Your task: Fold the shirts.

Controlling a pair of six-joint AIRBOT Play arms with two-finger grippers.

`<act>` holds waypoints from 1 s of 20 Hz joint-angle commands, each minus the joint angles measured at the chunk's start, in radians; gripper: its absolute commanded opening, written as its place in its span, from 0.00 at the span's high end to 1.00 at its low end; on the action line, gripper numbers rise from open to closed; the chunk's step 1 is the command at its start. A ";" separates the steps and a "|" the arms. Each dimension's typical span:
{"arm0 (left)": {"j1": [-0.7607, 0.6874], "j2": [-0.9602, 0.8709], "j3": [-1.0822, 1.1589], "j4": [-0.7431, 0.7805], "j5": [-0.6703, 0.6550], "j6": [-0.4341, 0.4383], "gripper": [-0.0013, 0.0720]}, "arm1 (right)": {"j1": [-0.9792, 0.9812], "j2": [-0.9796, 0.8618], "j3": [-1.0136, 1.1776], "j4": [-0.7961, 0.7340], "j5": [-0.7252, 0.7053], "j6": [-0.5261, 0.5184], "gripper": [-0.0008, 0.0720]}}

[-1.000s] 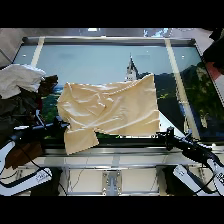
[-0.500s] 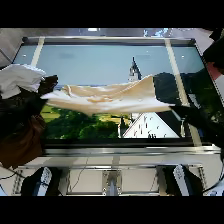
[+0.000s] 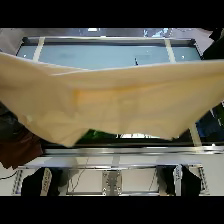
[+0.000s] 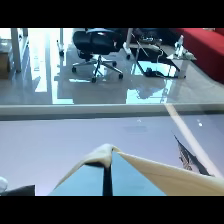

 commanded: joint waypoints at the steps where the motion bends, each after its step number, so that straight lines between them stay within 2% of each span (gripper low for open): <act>1: -0.357 -0.148 0.172 0.455 -0.103 -0.166 0.97 | 0.000 -0.137 0.154 -0.034 0.060 0.050 0.98; 3: -0.500 -0.271 0.153 0.567 -0.222 -0.197 0.97 | 0.000 -0.249 0.153 0.081 0.172 0.056 0.98; 5: -0.567 -0.415 0.118 0.627 -0.220 -0.197 0.97 | 0.001 -0.364 0.137 0.166 0.220 0.055 0.98; 7: -0.567 -0.578 0.111 0.663 -0.205 -0.197 0.97 | 0.006 -0.461 0.074 0.158 0.233 0.055 0.98; 10: -0.538 -0.807 0.112 0.721 -0.066 -0.198 0.97 | 0.095 -0.577 -0.053 0.016 0.216 0.048 0.98; 13: -0.531 -0.970 0.113 0.721 0.144 -0.261 0.97 | 0.252 -0.697 -0.169 -0.160 0.027 0.049 0.98; 15: -0.531 -1.044 0.113 0.721 0.251 -0.292 0.97 | 0.351 -0.802 -0.193 -0.193 -0.133 0.063 0.98; 17: -0.531 -1.097 0.113 0.721 0.313 -0.306 0.97 | 0.437 -0.911 -0.193 -0.190 -0.290 0.101 0.98; 20: -0.525 -1.102 0.113 0.726 0.316 -0.305 0.97 | 0.525 -1.019 -0.193 -0.192 -0.435 0.103 0.98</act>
